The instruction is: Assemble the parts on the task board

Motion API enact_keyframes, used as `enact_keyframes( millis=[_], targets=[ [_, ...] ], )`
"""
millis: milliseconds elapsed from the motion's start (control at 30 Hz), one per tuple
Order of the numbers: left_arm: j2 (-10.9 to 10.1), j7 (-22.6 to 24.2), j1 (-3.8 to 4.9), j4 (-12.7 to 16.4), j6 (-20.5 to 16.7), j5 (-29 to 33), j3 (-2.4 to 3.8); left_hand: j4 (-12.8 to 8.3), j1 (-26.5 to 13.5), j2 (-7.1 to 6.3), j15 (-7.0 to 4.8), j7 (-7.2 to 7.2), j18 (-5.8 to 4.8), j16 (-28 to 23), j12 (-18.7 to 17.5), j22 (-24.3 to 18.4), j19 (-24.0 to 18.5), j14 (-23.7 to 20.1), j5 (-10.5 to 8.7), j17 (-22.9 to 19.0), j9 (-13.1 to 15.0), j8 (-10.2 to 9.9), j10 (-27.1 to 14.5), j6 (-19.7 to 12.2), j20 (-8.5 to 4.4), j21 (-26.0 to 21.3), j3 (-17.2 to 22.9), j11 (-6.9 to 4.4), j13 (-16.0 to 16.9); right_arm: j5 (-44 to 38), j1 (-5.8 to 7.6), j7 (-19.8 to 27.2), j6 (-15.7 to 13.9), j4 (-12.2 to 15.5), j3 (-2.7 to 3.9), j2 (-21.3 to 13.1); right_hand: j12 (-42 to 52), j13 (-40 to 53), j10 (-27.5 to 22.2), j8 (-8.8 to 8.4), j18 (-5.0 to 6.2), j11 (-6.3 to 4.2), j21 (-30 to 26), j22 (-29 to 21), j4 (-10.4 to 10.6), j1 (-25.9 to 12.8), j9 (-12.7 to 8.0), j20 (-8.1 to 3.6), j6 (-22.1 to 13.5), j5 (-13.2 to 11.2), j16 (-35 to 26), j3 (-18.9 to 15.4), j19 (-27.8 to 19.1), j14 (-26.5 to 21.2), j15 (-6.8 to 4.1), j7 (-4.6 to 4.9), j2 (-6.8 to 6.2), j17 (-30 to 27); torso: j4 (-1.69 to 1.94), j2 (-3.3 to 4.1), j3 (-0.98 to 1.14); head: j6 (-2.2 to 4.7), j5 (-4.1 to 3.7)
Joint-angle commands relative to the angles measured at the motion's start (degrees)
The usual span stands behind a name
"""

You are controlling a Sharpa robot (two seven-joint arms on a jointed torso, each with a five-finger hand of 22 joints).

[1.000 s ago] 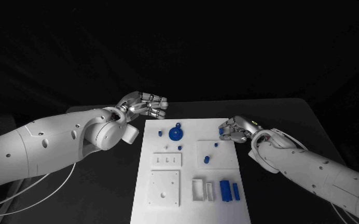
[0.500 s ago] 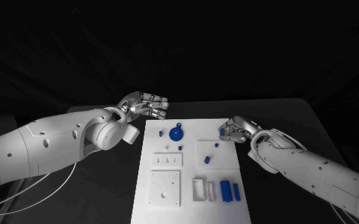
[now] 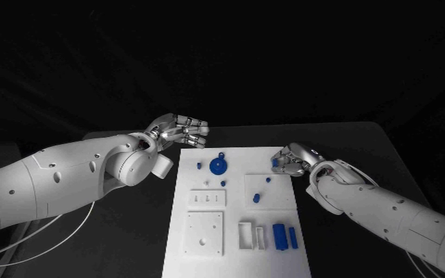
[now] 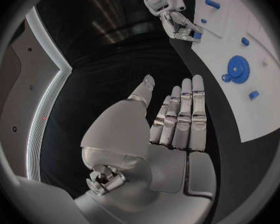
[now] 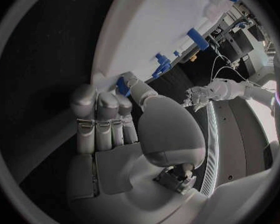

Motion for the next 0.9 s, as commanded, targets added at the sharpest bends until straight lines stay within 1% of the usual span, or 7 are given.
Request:
enact_keyframes(
  millis=[33,233,433,500,567,733,900],
  targets=[
    [0.1,-0.8,0.01,0.0,0.7,-2.1,0.04,-0.1,0.5,0.32,-0.18,-0.05,0.54,0.1,-0.1,-0.1,0.2,0.0,0.13,0.0,0.1,0.2,0.0,0.7,0.02,-0.3,-0.3,-0.13,0.1,-0.4,-0.07,-1.0,-1.3,0.3,-0.03,-0.3,-0.2,-0.1,0.1,0.33,-0.62,-0.2,0.4,5.9,0.1,0.2,0.6,-0.52,1.9,0.6,0.0,0.3,0.0,0.0,-0.58,-0.36,-0.65,0.1,-0.01,0.0,-0.07,-0.11,-0.19],
    [0.1,-5.1,0.16,-0.2,-0.2,-7.0,0.07,-0.8,-0.2,0.45,-1.84,-2.5,0.99,-2.6,-0.8,0.7,2.7,5.0,0.14,0.7,0.6,0.4,7.2,11.1,-1.32,1.5,0.9,-2.6,0.0,-0.1,0.94,-1.3,-1.4,2.2,-0.03,-1.6,-0.3,-0.1,0.0,0.32,-0.61,-0.2,0.3,5.9,0.0,0.3,0.6,-0.53,1.9,0.8,-0.1,0.3,-0.1,0.0,-0.58,-0.34,-0.78,0.1,-0.17,-0.08,-0.11,0.13,-0.42],
    [1.4,-12.7,1.79,-1.2,1.4,-12.5,0.07,1.4,-2.5,0.38,-5.67,-3.28,-0.35,2.9,0.4,4.3,8.0,14.3,-0.15,5.3,0.4,0.4,15.9,11.3,-5.08,7.9,0.4,-5.57,0.4,0.8,3.19,-1.9,-1.3,3.6,-0.02,-2.3,-0.5,-0.2,-0.1,0.32,-0.57,-0.2,0.3,5.9,0.1,0.2,0.6,-0.55,1.7,1.5,-0.1,0.4,0.0,0.0,-0.59,-0.32,-0.99,0.1,-0.33,-0.56,-0.11,0.55,-0.46],
    [1.9,-15.4,2.34,-1.3,2.9,-14.3,0.07,2.9,-2.9,0.27,-7.21,-3.5,-1.93,10.0,1.6,7.7,8.7,14.1,-0.32,10.2,0.4,0.5,19.2,11.1,-7.41,12.8,-0.6,-6.87,0.2,1.0,4.0,-2.2,-0.7,4.3,-0.02,-2.6,-0.4,-0.2,0.0,0.32,-0.58,-0.2,0.4,5.9,0.1,0.1,0.6,-0.52,1.7,1.8,-0.1,0.3,0.0,0.0,-0.58,-0.33,-1.23,0.1,-0.35,-0.74,-0.15,0.73,-0.41],
    [2.7,-18.4,2.94,-1.7,4.2,-16.0,0.03,4.5,-3.7,1.09,-8.03,-3.65,-1.9,15.9,3.6,10.3,8.1,13.5,-0.5,14.3,0.4,0.5,21.6,9.9,-8.0,16.3,-1.1,-7.38,1.1,1.2,4.68,-2.6,0.0,5.2,-0.02,-2.9,-0.5,-0.2,-0.1,0.3,-0.59,-0.19,0.4,5.9,0.1,0.1,0.5,-0.51,1.6,2.4,-0.1,0.2,0.0,0.0,-0.57,-0.3,-1.33,0.2,-0.41,-0.98,-0.28,0.92,-0.25],
    [4.7,-24.2,3.93,-2.8,7.5,-18.1,-0.24,6.2,-5.0,0.39,-10.88,-4.67,-1.7,37.5,21.0,22.8,6.4,11.5,-0.31,28.8,0.5,1.5,22.9,10.4,-10.83,31.6,-2.7,-9.83,13.0,0.9,6.36,-3.9,2.0,8.0,-0.03,-2.9,-0.4,-0.1,0.0,0.32,-0.6,-0.19,0.4,5.9,0.1,0.1,0.5,-0.51,1.6,2.7,-0.1,0.2,-0.1,0.0,-0.56,-0.3,-1.27,0.2,-0.8,-1.49,-0.38,0.87,0.18],
    [6.4,-28.0,4.21,-3.4,8.8,-18.8,-0.33,6.8,-6.0,0.61,-11.91,-5.43,-0.71,43.5,28.5,29.1,6.1,13.5,-0.22,33.7,0.6,2.0,22.9,11.7,-11.69,37.9,-2.7,-10.72,20.5,0.4,7.08,-5.1,2.8,11.0,-0.04,-2.3,-0.4,-0.1,-0.1,0.32,-0.6,-0.18,0.4,5.9,0.3,-0.2,0.5,-0.52,1.5,4.5,0.0,0.4,0.0,0.0,-0.57,-0.26,-1.32,0.3,-1.17,-1.85,-0.51,0.77,0.73]
  ],
)
